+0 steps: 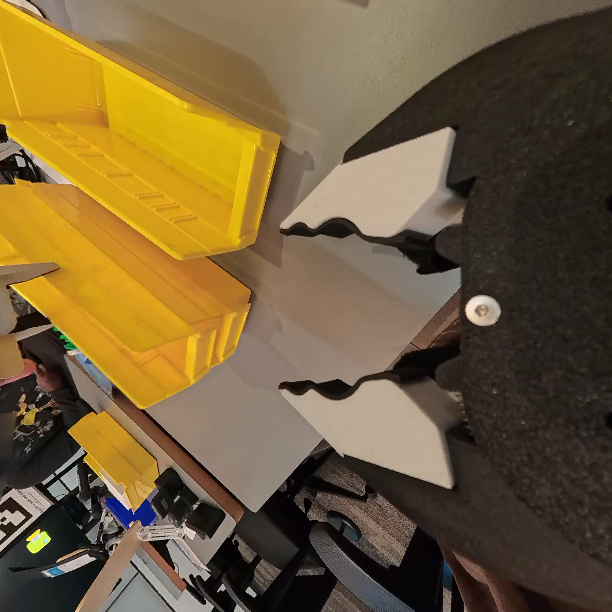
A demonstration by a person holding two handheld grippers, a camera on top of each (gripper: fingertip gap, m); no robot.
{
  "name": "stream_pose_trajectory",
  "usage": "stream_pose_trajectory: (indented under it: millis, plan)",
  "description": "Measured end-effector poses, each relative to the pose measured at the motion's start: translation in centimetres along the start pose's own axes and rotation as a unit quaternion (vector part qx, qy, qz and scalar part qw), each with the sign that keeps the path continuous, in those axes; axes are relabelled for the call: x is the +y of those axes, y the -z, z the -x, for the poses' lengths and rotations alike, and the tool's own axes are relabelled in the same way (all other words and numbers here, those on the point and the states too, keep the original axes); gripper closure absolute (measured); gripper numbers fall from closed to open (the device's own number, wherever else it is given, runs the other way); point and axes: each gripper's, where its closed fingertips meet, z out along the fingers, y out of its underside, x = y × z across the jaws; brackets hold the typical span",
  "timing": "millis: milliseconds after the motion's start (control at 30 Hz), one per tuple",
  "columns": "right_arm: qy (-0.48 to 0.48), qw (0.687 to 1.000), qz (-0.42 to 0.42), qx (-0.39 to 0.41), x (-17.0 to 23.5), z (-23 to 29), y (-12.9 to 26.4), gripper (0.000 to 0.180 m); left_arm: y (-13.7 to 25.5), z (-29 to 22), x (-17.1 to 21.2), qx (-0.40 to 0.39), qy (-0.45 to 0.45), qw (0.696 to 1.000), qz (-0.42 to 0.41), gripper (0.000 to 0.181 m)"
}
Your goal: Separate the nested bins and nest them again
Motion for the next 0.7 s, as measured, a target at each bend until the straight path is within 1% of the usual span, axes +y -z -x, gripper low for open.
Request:
stream_pose_trajectory:
  millis: [67, 133, 200, 300, 367, 400, 433, 500, 700]
  plan:
    - [0.0, 1.0, 0.001, 0.0, 0.0, 0.0, 0.0, 0.092, 0.7, 0.1, 0.1, -0.002, -0.001, 1.0, 0.002, 0.097]
    - [0.001, 1.0, 0.0, -0.001, 0.0, 0.1, 0.0, 0.092, 2.6, 0.4, 0.5, 0.001, -0.007, 1.0, 0.004, 0.096]
    - [-0.001, 1.0, -0.001, -0.002, 0.0, 0.0, 0.0, 0.092, 6.1, 1.4, 0.5, 0.008, -0.006, 1.0, -0.011, 0.096]
    - [-0.002, 1.0, -0.001, -0.002, -0.1, -0.1, -0.1, 0.092, 12.4, 4.9, 0.8, -0.01, 0.003, 0.999, -0.046, 0.096]
    - [0.001, 1.0, -0.005, 0.001, -0.2, -0.1, 0.0, 0.092, 15.2, 7.9, 1.7, -0.034, 0.012, 0.998, -0.058, 0.096]
    - [0.003, 1.0, -0.005, 0.003, -0.2, -0.1, 0.1, 0.092, 15.9, 9.3, 2.1, -0.042, 0.019, 0.997, -0.062, 0.095]
    - [0.005, 1.0, -0.006, 0.004, -0.2, -0.1, 0.1, 0.092, 16.0, 10.6, 2.6, -0.046, 0.027, 0.997, -0.063, 0.095]
    - [0.009, 1.0, -0.005, 0.007, -0.1, -0.1, 0.1, 0.092, 14.9, 12.6, 3.5, -0.046, 0.041, 0.996, -0.06, 0.095]
    - [0.017, 1.0, 0.004, 0.013, 0.3, -0.1, -0.2, 0.092, 8.0, 16.9, 5.5, -0.035, 0.056, 0.998, -0.019, 0.096]
